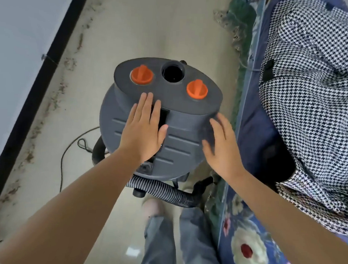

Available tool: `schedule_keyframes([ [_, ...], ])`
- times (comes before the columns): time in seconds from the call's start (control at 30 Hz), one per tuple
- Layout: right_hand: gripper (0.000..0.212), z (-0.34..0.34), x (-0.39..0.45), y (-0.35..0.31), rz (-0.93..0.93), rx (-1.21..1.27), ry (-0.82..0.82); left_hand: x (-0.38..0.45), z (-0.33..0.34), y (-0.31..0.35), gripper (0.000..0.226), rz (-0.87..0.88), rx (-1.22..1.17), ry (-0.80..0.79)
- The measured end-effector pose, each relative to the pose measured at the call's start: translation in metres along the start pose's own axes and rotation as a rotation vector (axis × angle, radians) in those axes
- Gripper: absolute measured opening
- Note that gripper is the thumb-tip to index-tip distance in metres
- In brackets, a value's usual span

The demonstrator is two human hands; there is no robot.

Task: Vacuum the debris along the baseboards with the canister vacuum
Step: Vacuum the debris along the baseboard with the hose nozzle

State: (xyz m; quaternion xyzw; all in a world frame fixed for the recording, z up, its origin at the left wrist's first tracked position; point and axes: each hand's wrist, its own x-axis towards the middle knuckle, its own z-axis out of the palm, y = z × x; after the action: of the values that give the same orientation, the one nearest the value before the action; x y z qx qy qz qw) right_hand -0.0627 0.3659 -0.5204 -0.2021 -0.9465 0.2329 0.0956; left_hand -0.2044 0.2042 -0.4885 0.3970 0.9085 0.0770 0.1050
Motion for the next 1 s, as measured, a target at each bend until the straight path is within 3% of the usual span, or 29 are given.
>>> schedule_keyframes([
  [0.17,0.051,0.042,-0.08,-0.009,-0.043,0.042,-0.074,-0.016,0.024,-0.001,0.056,0.133,0.07,0.226],
  [0.3,0.059,0.056,-0.124,-0.021,-0.075,0.044,-0.107,-0.022,0.029,-0.005,0.053,0.204,0.1,0.235],
  [0.47,0.083,0.09,-0.163,-0.026,0.119,-0.105,-0.325,-0.021,0.031,-0.002,0.054,0.197,0.115,0.249],
  [0.6,0.059,0.109,-0.152,-0.02,0.164,-0.109,-0.248,-0.021,0.028,0.002,0.056,0.187,0.111,0.191],
  [0.73,0.061,0.101,-0.156,-0.022,0.106,-0.017,-0.129,-0.024,0.029,0.0,0.053,0.221,0.108,0.22],
  [0.83,0.066,0.087,-0.154,-0.033,0.019,0.013,-0.004,-0.056,0.039,-0.012,0.052,0.402,0.165,0.233],
  [0.93,0.047,0.069,-0.139,-0.046,-0.011,0.086,0.063,-0.107,0.05,-0.038,0.055,0.572,0.117,0.128],
  [1.0,0.041,0.057,-0.128,-0.058,-0.035,0.169,0.052,-0.132,0.052,-0.059,0.059,0.573,0.071,0.113],
])
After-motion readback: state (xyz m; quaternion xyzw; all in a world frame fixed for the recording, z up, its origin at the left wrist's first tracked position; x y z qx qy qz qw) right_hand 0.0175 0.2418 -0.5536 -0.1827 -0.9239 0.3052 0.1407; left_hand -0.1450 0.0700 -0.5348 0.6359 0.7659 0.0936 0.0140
